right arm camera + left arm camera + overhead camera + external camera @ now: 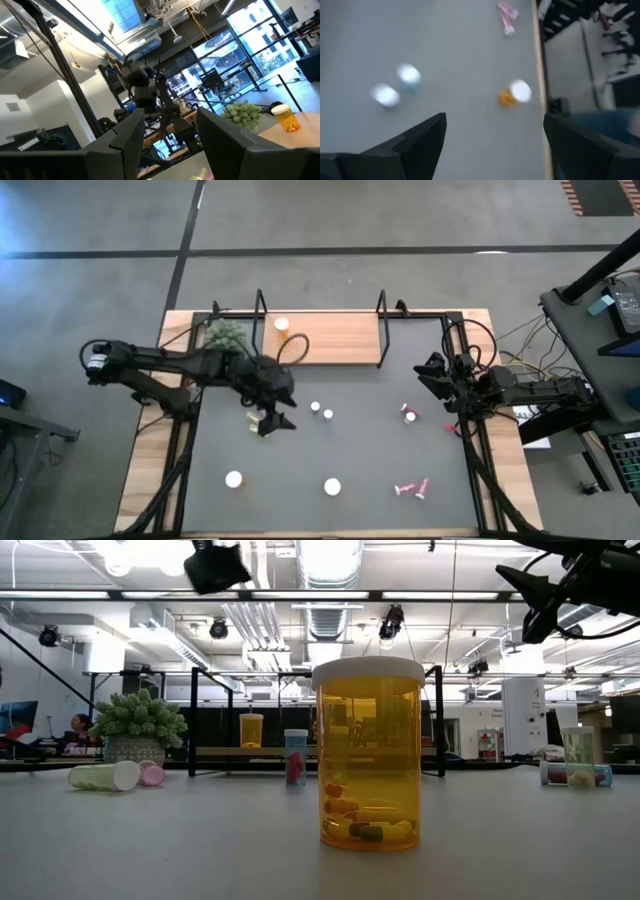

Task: Pick and place medicine bottles onto shelf by color
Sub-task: Put the left orange pill bottle on the shelf aligned with the other orange pill bottle

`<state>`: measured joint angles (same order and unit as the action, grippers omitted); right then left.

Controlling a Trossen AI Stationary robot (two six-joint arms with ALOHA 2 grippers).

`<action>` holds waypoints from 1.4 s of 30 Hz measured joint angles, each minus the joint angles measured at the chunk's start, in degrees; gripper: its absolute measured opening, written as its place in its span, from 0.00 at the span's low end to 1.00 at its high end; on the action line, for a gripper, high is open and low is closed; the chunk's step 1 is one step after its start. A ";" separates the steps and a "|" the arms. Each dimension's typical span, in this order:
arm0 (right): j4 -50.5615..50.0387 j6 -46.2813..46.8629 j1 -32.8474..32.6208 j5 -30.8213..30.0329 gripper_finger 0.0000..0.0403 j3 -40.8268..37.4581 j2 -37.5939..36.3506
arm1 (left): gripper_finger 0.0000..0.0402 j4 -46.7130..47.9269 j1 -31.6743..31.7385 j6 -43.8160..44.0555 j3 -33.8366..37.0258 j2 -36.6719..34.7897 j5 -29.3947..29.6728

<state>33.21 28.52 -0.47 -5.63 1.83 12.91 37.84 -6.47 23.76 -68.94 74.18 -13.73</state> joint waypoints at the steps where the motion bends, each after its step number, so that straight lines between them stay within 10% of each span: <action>1: 0.03 0.01 0.00 0.00 0.42 0.00 0.00 | 0.79 -0.75 -1.32 2.27 1.06 -0.06 -0.60; 15: 0.02 0.01 -0.02 0.00 0.42 0.00 0.00 | 0.79 -7.96 -19.15 42.06 8.93 0.58 -0.96; 42: 0.02 0.01 0.00 0.00 0.42 0.00 0.00 | 0.79 17.90 -28.98 68.65 12.23 1.43 3.16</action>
<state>33.23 28.53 -0.47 -5.63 1.83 12.91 55.75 -35.45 92.41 -56.70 75.61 -10.58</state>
